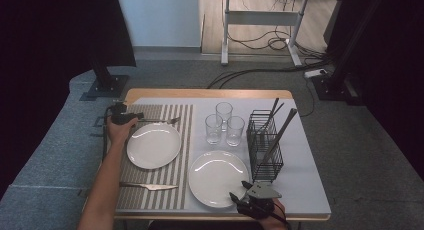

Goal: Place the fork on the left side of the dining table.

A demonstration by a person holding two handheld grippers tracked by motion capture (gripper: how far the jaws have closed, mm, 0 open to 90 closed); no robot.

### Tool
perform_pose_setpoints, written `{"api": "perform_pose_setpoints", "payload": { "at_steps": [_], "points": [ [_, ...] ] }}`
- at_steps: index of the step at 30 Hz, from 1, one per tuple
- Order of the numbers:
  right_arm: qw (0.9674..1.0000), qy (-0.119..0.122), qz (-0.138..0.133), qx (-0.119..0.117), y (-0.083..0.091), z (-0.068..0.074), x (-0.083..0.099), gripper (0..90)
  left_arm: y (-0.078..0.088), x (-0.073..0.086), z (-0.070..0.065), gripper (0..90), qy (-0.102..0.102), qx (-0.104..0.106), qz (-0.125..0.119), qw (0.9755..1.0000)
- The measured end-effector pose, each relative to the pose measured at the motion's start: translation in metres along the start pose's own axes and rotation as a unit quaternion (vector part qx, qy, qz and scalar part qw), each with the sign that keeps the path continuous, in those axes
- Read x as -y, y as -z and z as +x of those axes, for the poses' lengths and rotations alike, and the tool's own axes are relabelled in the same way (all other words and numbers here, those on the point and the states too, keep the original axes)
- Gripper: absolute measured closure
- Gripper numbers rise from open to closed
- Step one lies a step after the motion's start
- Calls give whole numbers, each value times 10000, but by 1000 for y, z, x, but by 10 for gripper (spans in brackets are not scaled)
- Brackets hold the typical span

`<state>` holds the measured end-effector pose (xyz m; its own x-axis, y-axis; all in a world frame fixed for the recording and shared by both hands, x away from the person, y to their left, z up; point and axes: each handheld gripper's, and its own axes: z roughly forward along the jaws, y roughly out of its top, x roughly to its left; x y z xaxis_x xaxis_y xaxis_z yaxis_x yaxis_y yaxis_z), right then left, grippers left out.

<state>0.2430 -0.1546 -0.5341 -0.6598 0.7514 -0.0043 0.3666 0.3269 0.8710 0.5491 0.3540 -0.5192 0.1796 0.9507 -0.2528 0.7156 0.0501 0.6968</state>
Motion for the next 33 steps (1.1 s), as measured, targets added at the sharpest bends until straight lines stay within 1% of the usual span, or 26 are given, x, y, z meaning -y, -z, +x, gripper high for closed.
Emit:
{"api": "perform_pose_setpoints", "payload": {
  "at_steps": [8,9,12,14,17,20,24,27,31,33],
  "points": [
    [10000,-17,-6,10,1,0,0,388,-1,0,-2,469,-45,-35,20,10000],
    [10000,-17,-7,12,1,0,0,388,-1,0,-2,469,-67,-52,28,10000],
    [10000,-13,-7,13,1,0,0,388,-2,0,-7,466,-258,-188,74,9995],
    [10000,-17,-9,17,1,0,0,387,-2,0,-9,459,-346,-248,104,9990],
    [10000,-15,-6,19,1,0,0,387,-2,0,-8,461,-331,-225,99,9992],
    [10000,-16,-11,20,1,0,0,387,-2,0,-9,462,-387,-265,116,9988],
    [10000,-17,-11,23,1,-1,0,388,-2,0,-9,462,-385,-267,123,9988],
    [10000,-13,-16,25,1,-1,0,388,-2,-1,-10,462,-437,-308,145,9985],
    [10000,-9,-19,23,2,-1,0,387,-3,-1,-13,463,-605,-418,220,9971],
    [10000,-8,-22,24,2,-1,0,387,-3,-2,-14,462,-621,-438,244,9968]
  ]
}}
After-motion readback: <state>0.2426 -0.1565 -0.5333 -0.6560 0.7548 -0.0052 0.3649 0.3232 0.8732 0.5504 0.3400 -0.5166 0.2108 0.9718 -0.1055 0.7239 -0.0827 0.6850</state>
